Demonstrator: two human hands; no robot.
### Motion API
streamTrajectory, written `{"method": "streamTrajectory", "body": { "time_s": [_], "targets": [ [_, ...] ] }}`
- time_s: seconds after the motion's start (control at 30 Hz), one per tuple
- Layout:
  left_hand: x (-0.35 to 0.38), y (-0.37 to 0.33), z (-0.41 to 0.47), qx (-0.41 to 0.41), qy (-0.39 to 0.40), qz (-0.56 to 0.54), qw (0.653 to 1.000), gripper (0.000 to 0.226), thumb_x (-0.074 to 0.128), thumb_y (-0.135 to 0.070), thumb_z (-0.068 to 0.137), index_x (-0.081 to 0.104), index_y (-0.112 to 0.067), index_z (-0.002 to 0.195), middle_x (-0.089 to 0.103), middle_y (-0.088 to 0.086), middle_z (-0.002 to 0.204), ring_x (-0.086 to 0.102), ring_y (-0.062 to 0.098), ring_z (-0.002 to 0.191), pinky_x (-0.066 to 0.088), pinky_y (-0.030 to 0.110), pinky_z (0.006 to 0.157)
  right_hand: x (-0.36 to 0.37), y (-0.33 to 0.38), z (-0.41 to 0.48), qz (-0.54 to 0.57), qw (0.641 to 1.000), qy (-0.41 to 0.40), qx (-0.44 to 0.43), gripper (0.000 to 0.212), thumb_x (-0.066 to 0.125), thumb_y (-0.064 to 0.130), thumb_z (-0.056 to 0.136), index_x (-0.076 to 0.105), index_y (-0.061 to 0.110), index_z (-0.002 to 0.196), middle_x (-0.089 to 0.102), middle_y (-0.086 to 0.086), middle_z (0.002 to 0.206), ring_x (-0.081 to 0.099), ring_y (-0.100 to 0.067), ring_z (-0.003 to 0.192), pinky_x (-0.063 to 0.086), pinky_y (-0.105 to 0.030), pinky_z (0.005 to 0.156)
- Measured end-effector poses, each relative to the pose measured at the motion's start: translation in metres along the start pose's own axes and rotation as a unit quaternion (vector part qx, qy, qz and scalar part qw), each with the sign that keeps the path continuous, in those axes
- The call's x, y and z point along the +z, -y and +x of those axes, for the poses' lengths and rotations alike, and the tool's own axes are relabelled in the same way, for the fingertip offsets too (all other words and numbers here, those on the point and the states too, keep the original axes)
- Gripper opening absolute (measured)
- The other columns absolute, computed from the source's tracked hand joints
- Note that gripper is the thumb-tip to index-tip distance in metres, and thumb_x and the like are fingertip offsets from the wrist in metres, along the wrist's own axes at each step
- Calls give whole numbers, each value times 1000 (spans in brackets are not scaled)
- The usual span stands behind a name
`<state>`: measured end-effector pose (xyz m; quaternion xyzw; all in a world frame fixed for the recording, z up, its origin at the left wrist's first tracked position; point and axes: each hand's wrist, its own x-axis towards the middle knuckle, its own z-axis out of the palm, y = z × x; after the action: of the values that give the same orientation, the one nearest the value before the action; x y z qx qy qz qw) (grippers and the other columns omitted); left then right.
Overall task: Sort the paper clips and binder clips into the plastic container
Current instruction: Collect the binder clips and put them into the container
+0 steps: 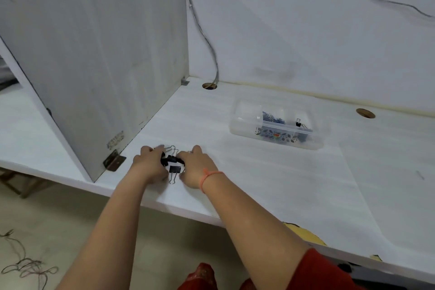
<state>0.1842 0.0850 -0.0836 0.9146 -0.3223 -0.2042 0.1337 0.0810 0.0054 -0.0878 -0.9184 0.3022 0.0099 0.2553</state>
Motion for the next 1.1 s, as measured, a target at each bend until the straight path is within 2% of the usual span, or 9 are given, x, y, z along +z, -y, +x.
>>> {"method": "streamTrajectory", "body": {
  "time_s": [0.2, 0.43, 0.6, 0.7, 0.83, 0.9, 1.0, 1.07, 1.1],
  "targets": [
    [5, -16, -3, 87, 40, 13, 995, 57, 58, -6, 77, 45, -18, 130, 40, 12, 127, 49, 34, 113, 44, 37, 92, -15, -29, -22, 8, 999, -29, 23, 44, 59, 17, 89, 52, 25, 132, 44, -14, 125, 54, -36, 111, 43, -34, 96],
    [44, -59, -35, 160, 33, -124, 979, 59, 66, -3, 68, 57, -20, 124, 54, 6, 118, 57, 26, 105, 49, 31, 84, -30, -76, -71, -12, 986, -129, 105, 37, 54, 11, 86, 57, 22, 121, 62, -10, 116, 60, -31, 105, 48, -34, 88],
    [59, -79, -51, 119, 18, -281, 952, 62, 56, 9, 63, 60, -20, 118, 61, 1, 90, 59, 21, 82, 51, 31, 70, -35, -95, -89, -15, 977, -128, 173, 43, 51, 7, 86, 36, 9, 126, 59, -16, 109, 60, -33, 95, 42, -33, 69],
    [59, -75, -52, 84, 11, -370, 925, 58, 53, 14, 65, 62, -14, 114, 61, 2, 83, 59, 18, 68, 51, 29, 60, -38, -103, -95, -21, 976, -111, 184, 40, 48, 5, 86, 44, 12, 125, 52, -15, 119, 58, -33, 100, 46, -33, 78],
    [52, -73, -56, 49, 40, -471, 880, 35, 51, 18, 75, 65, -3, 100, 64, 8, 73, 52, 3, 36, 41, 14, 39, -38, -108, -95, -20, 975, -129, 179, 32, 49, 4, 85, 51, 14, 116, 47, -13, 118, 56, -32, 97, 46, -32, 79],
    [51, -71, -53, 24, 33, -497, 867, 27, 53, 13, 79, 67, -2, 97, 65, 7, 70, 52, 5, 40, 41, 14, 41, -39, -110, -95, -11, 975, -138, 177, 27, 52, 6, 85, 54, 12, 111, 51, -12, 115, 57, -31, 97, 43, -30, 76],
    [51, -68, -52, 0, 1, -534, 846, 28, 52, 9, 81, 68, 0, 102, 68, 9, 78, 54, 17, 58, 44, 24, 54, -44, -116, -96, 51, 970, -162, 173, 20, 56, 9, 84, 61, 13, 102, 62, -4, 96, 58, -23, 90, 40, -25, 73],
    [48, -69, -56, -8, -8, -574, 819, 26, 49, 9, 84, 66, -1, 101, 66, 11, 79, 53, 16, 57, 45, 22, 52, -48, -119, -100, 214, 942, -183, 183, 18, 57, 8, 86, 62, 12, 103, 56, 0, 77, 55, -19, 74, 44, -27, 68],
    [45, -71, -60, -24, 6, -612, 791, 25, 46, 10, 86, 64, -2, 100, 63, 12, 79, 54, 17, 59, 49, 21, 53, -50, -118, -103, 341, 902, -184, 193, 19, 54, 5, 88, 61, 11, 104, 52, -1, 72, 54, -18, 65, 48, -29, 65]
  ]
}}
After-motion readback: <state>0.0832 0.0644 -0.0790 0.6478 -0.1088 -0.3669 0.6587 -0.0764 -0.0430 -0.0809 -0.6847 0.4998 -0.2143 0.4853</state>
